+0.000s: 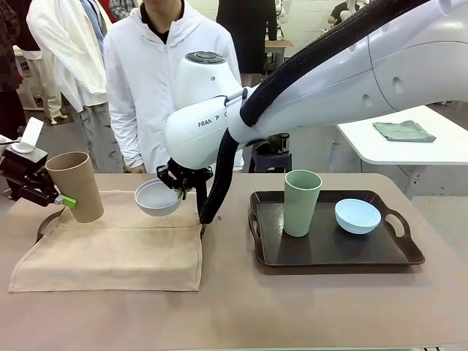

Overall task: Set up a tray with a mat and arrange the tableware.
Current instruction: Place the Picnic Bowl and Reusable plastic cup back onto the Handle tray in front of the human's position.

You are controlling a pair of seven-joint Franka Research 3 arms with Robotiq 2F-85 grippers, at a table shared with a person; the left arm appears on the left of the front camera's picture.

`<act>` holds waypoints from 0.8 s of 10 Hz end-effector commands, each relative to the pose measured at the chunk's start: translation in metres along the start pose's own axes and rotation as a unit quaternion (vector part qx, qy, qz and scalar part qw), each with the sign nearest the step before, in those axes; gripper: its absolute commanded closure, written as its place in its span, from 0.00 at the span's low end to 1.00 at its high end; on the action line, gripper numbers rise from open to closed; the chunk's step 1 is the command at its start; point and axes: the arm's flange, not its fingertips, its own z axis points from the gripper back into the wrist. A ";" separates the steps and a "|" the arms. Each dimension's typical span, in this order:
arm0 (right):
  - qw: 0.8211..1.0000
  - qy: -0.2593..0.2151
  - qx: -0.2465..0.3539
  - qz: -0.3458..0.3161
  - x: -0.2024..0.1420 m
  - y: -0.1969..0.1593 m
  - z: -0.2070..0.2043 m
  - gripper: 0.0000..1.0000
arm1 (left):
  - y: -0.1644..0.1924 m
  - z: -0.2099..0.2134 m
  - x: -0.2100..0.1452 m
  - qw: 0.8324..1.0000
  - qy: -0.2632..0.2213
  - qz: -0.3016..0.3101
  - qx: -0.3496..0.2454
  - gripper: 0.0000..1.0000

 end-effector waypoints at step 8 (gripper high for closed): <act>0.999 0.027 -0.005 0.039 0.005 0.010 -0.068 0.96 | 0.017 -0.045 -0.021 0.998 0.019 -0.056 0.017 0.16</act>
